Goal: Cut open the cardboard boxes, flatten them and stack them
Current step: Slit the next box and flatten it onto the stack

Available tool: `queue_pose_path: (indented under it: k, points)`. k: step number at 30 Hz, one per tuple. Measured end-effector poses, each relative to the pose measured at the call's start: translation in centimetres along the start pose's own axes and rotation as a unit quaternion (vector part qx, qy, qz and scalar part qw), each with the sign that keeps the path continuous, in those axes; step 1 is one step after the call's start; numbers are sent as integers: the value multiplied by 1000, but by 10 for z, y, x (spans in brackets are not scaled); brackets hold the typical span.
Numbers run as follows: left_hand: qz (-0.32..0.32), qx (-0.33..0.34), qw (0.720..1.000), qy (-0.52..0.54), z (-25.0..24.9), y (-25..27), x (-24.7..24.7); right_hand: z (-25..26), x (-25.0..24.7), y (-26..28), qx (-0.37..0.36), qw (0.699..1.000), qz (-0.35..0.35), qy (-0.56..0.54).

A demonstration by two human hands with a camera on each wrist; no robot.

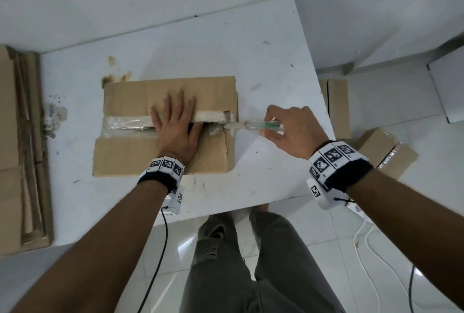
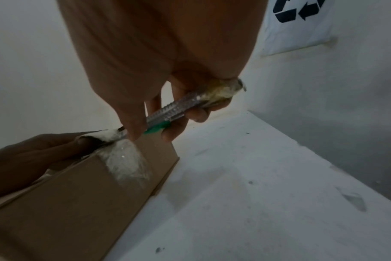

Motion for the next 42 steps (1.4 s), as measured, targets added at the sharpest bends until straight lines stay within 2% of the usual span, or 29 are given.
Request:
queue_pose_path:
  k: [5, 10, 15, 18, 20, 22, 24, 26, 27, 29, 31, 32, 33, 34, 35, 36, 37, 40, 42]
  points:
    - [-9, -9, 1000, 10, 2, -1, -2, 32, 8, -21, -19, 999, 14, 43]
    - [-15, -18, 1000, 16, 1, 0, -2, -2, -4, -13, 16, 996, -38, 81]
    - [-7, -1, 1000, 19, -2, 2, -6, 33, -2, -44, 2, 998, -23, 57]
    - [0, 1, 998, 64, -1, 2, -9, 7, -23, -17, 50, 997, -24, 55]
    - [13, -18, 994, 109, -2, 0, -15, -12, -35, 14, 99, 995, -18, 16]
    - [20, -53, 990, 133, -2, 1, -27, -14, -39, 31, 108, 994, -13, -34]
    - [-12, -95, 987, 129, 1, 10, -44, 5, -38, 17, 58, 996, -12, -64]
    - [-83, -170, 975, 115, 5, 33, -63, 44, -29, -19, -7, 997, 7, -76]
    - [-117, -229, 960, 110, 8, 49, -70, 67, -22, -41, -31, 997, 22, -69]
    - [-159, -372, 907, 117, 12, 85, -77, 109, -8, -84, -59, 997, 43, -38]
    - [-165, -511, 821, 194, 15, 119, -69, 141, 1, -117, -89, 995, 36, 26]
    - [-148, -566, 765, 269, 17, 130, -60, 149, 5, -128, -92, 993, 46, 64]
    - [-119, -600, 708, 351, 18, 137, -50, 153, 8, -135, -85, 990, 67, 93]
    - [-88, -613, 665, 418, 17, 140, -42, 152, 11, -139, -74, 987, 89, 112]
    - [-62, -611, 646, 453, 16, 137, -38, 147, 13, -141, -64, 985, 107, 123]
    - [-48, -602, 652, 459, 17, 130, -36, 142, 13, -138, -56, 983, 118, 128]
    - [-39, -596, 671, 441, 19, 121, -37, 136, 11, -131, -46, 983, 123, 125]
    - [32, -581, 760, 289, 29, 85, -55, 112, 7, -87, -25, 985, 164, 42]
    - [79, -519, 825, 207, 34, 64, -66, 103, 9, -38, -33, 968, 248, -31]
Point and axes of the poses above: each hand's wrist, its own y-axis away from the middle knuckle, its own x-axis out of the palm, z = x × y, the point moved 2 cm from there along -y, towards the middle knuckle, and after that the axes turned 1 degree about -z, right-handed, at the moved point
